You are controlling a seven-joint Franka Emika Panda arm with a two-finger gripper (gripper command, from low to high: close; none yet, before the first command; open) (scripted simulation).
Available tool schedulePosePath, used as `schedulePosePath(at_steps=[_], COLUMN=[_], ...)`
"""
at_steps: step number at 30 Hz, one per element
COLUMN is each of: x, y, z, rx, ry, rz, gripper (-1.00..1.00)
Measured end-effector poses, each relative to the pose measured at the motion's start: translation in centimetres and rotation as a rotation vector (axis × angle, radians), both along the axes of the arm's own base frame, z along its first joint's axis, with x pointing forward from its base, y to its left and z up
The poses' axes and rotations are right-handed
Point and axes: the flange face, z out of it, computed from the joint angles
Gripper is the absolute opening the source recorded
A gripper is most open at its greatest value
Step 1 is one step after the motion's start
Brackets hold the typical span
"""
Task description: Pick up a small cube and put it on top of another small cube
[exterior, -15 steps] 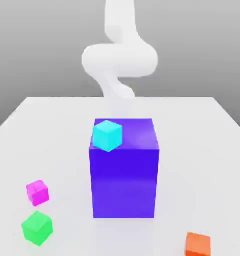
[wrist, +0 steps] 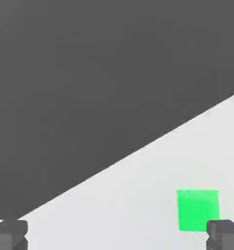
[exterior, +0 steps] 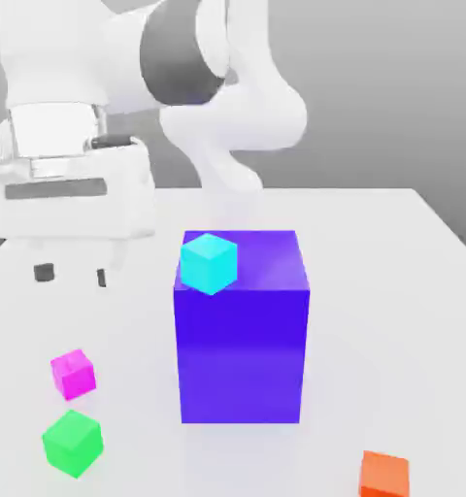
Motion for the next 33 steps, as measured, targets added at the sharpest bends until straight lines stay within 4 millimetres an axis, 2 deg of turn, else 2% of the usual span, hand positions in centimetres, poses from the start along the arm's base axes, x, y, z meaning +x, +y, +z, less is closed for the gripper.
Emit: schedulePosePath(at_steps=[4,6,7,18,19,26,33], x=[-5.1,-8.1,-9.0,-9.7,-9.7,-9.7,-9.5], y=[-3.8,-5.1,-5.3,-5.4,-5.3,-5.3,-5.6], z=[-7.4,-10.5,-11.6,-18.2,-18.8,-18.9,-14.9], rx=[0.003,-0.007,-0.013,-0.024,-0.021,-0.021,-0.031], ry=[0.135,0.202,0.224,0.246,0.247,0.247,0.242], rz=[-0.168,-0.243,-0.261,-0.272,-0.273,-0.273,-0.270], gripper=[0.00,0.00,0.00,0.00,-1.00,-1.00,-1.00])
